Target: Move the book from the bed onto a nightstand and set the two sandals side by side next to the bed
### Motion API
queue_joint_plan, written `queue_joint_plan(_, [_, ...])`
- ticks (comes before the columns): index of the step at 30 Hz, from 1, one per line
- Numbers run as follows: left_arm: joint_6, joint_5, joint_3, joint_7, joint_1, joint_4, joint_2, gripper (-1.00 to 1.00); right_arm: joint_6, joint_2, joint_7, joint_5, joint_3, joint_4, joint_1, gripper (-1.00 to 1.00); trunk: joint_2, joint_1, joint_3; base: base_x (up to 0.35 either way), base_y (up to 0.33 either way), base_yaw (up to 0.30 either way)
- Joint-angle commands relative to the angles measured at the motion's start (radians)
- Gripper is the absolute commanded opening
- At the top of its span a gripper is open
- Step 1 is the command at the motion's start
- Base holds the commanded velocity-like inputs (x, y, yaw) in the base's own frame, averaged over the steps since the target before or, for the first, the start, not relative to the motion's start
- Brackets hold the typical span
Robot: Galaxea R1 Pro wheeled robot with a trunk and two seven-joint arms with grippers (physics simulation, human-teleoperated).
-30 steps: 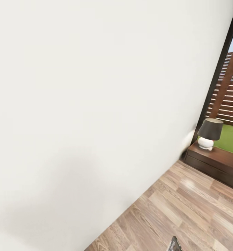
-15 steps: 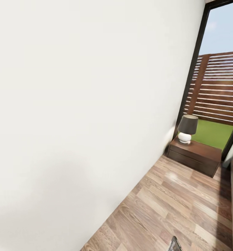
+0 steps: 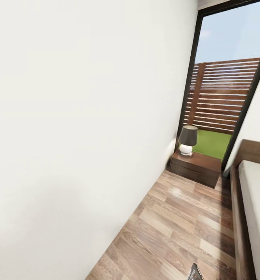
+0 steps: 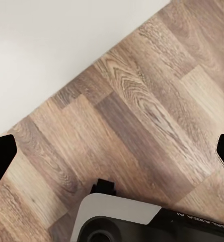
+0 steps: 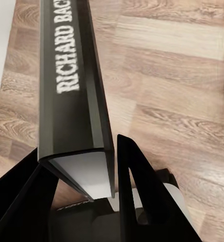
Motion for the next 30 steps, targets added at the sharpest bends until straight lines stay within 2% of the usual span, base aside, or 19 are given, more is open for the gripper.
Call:
queue_joint_plan(1, [-0.003, 0.001, 0.003, 0.001, -0.001, 0.001, 0.0, 1.0, -0.006, 0.001, 0.007, -0.007, 0.007, 0.005, -0.002, -1.0, -0.002, 0.001, -0.002, 0.183, 0.0, -0.3])
queue_joint_plan(17, [-0.003, 0.002, 0.003, 0.001, -0.001, 0.001, 0.0, 1.0, -0.006, -0.001, 0.007, -0.007, 0.007, 0.005, -0.002, -1.0, -0.002, 0.001, -0.002, 0.028, 0.0, -0.3])
queue_joint_plan(25, [-0.003, 0.002, 0.003, 0.001, -0.001, 0.001, 0.0, 1.0, -0.006, 0.0, 0.007, -0.007, 0.007, 0.005, -0.002, -1.0, -0.002, 0.001, -0.002, 0.209, 0.092, -0.3])
queue_joint_plan(30, [-0.003, 0.002, 0.003, 0.001, -0.001, 0.001, 0.0, 1.0, -0.006, -0.001, 0.007, -0.007, 0.007, 0.005, -0.002, -1.0, -0.002, 0.001, -0.002, 0.051, 0.034, -0.3])
